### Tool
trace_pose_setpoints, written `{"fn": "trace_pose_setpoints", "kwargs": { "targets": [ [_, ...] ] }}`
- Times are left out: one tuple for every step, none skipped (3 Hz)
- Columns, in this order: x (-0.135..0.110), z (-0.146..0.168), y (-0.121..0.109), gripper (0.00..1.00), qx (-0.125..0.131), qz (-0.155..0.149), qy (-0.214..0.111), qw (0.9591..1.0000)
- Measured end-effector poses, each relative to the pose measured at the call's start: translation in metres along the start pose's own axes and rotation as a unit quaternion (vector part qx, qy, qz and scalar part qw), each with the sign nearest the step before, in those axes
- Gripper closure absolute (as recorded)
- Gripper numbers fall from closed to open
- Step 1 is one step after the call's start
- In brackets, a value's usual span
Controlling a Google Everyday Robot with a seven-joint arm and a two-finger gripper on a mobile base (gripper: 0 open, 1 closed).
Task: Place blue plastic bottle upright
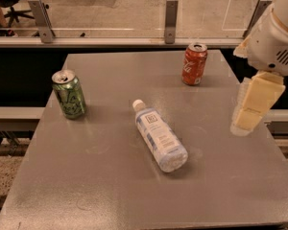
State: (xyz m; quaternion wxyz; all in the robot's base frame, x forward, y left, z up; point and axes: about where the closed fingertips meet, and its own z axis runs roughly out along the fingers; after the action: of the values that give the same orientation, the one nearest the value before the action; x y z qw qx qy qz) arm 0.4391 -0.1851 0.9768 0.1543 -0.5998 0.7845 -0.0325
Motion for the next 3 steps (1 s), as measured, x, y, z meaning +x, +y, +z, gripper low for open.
{"fn": "trace_pose_setpoints", "kwargs": {
  "targets": [
    [-0.030,0.011,0.008,0.00,-0.022,0.020,-0.002,0.9996],
    [-0.059,0.023,0.019,0.00,-0.040,0.049,-0.003,0.9980],
    [-0.079,0.038,0.025,0.00,-0.043,0.089,0.006,0.9951]
  ]
}}
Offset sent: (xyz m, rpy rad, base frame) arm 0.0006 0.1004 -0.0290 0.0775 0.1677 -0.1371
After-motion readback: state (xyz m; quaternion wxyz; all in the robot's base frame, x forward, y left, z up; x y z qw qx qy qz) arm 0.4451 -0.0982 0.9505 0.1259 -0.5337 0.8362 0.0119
